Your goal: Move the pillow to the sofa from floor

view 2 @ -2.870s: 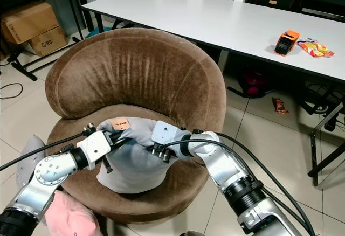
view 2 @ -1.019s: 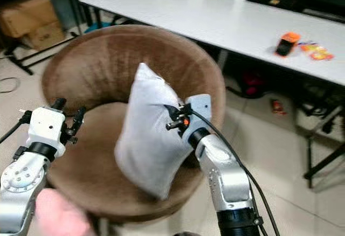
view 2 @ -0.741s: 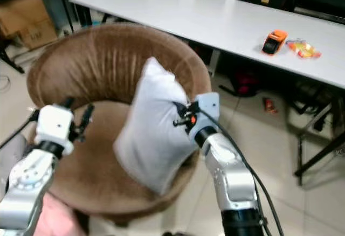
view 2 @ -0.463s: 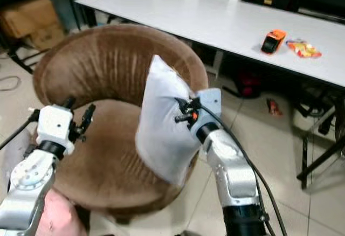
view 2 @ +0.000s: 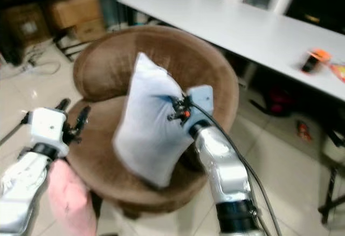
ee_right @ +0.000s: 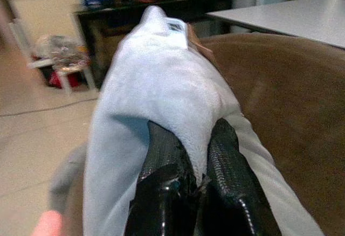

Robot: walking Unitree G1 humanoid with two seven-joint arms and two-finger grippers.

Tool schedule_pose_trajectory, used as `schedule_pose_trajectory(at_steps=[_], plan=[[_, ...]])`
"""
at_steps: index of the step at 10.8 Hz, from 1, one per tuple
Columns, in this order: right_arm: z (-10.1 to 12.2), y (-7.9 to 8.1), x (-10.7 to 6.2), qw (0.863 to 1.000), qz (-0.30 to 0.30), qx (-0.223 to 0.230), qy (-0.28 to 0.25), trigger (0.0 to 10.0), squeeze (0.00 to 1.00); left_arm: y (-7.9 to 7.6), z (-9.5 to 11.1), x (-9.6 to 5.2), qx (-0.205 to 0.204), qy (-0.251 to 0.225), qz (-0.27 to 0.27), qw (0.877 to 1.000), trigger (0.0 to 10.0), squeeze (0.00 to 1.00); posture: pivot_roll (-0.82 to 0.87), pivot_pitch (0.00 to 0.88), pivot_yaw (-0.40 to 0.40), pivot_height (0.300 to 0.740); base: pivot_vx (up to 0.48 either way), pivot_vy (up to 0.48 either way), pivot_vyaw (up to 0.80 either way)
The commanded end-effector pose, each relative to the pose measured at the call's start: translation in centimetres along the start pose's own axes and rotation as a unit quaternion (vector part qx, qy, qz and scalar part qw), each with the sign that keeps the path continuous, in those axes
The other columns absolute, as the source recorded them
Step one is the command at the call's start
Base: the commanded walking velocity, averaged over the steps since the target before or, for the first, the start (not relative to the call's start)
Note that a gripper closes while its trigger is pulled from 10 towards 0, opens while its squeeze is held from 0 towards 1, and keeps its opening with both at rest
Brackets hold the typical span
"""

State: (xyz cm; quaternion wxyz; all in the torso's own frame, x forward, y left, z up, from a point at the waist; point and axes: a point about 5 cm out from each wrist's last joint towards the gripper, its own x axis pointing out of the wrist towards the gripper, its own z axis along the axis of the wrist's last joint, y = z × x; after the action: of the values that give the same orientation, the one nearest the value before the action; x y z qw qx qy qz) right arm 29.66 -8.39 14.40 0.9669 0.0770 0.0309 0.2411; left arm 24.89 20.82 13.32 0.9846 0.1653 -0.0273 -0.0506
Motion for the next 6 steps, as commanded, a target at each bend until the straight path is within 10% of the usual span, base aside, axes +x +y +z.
schedule_pose_trajectory(at_steps=[1,6], plan=[[1.3,-0.8,-0.2,0.999,-0.015,-0.021,-0.034,10.0,0.00,-0.8,0.5,0.4,-0.005,-0.011,-0.016,1.000,10.0,0.00,-0.01,0.000,-0.039,0.740,0.398,0.000,0.00],[1.0,0.6,-0.1,0.998,0.060,-0.022,-0.014,10.0,0.00,-0.9,0.4,-0.1,-0.003,-0.009,-0.014,1.000,10.0,0.00,0.01,0.000,-0.056,0.740,0.398,0.000,0.31]])
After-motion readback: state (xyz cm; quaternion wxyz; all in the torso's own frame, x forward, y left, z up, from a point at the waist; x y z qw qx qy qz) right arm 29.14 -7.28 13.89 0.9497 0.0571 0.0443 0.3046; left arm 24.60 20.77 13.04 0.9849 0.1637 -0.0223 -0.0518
